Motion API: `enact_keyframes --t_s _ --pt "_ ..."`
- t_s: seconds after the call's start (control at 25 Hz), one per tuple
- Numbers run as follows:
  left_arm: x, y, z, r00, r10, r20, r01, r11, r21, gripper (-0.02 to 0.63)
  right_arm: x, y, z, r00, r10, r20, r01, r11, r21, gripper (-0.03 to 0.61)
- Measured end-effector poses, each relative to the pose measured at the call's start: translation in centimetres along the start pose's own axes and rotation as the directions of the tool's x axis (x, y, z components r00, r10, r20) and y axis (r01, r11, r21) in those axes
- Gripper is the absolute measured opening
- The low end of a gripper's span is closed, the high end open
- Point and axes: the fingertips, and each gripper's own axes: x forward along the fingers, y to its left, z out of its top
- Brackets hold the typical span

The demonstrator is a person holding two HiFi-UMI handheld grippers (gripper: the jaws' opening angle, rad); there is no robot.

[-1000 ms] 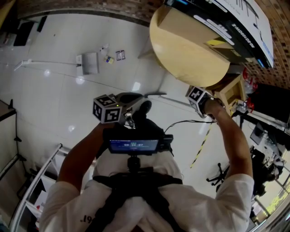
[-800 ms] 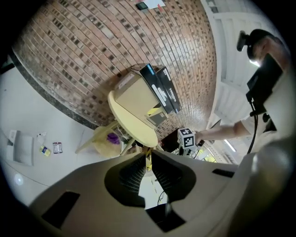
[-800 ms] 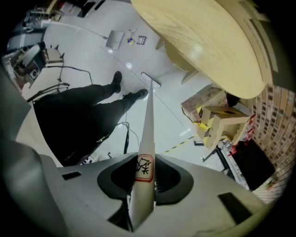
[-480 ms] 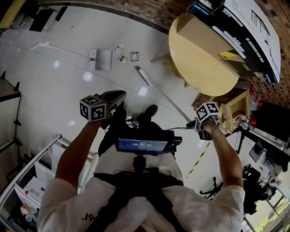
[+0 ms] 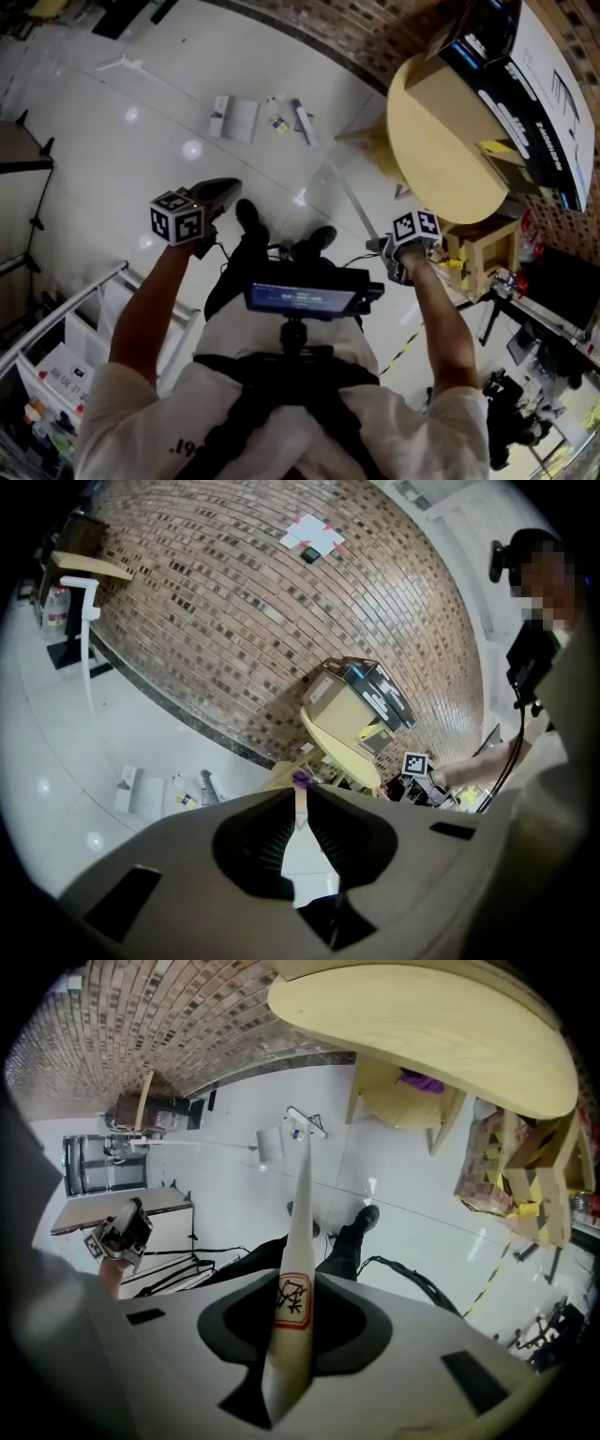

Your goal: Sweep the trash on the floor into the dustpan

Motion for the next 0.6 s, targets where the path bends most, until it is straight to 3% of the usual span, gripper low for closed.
enact_keyframes --t_s 0.36,0.6 --pt "-5.3 6.4 6.8 0.994 0.047 0.098 -0.059 0.991 0.121 0.026 1.7 6.0 2.9 0.997 -0.033 0.063 0.032 0.999 0.015 0.075" --pt "-8.9 11.4 10.6 0.985 0.085 0.150 -0.107 0.983 0.149 0.026 2.2 10.8 6.6 0.990 -0.017 0.142 0.018 1.000 -0.003 0.075"
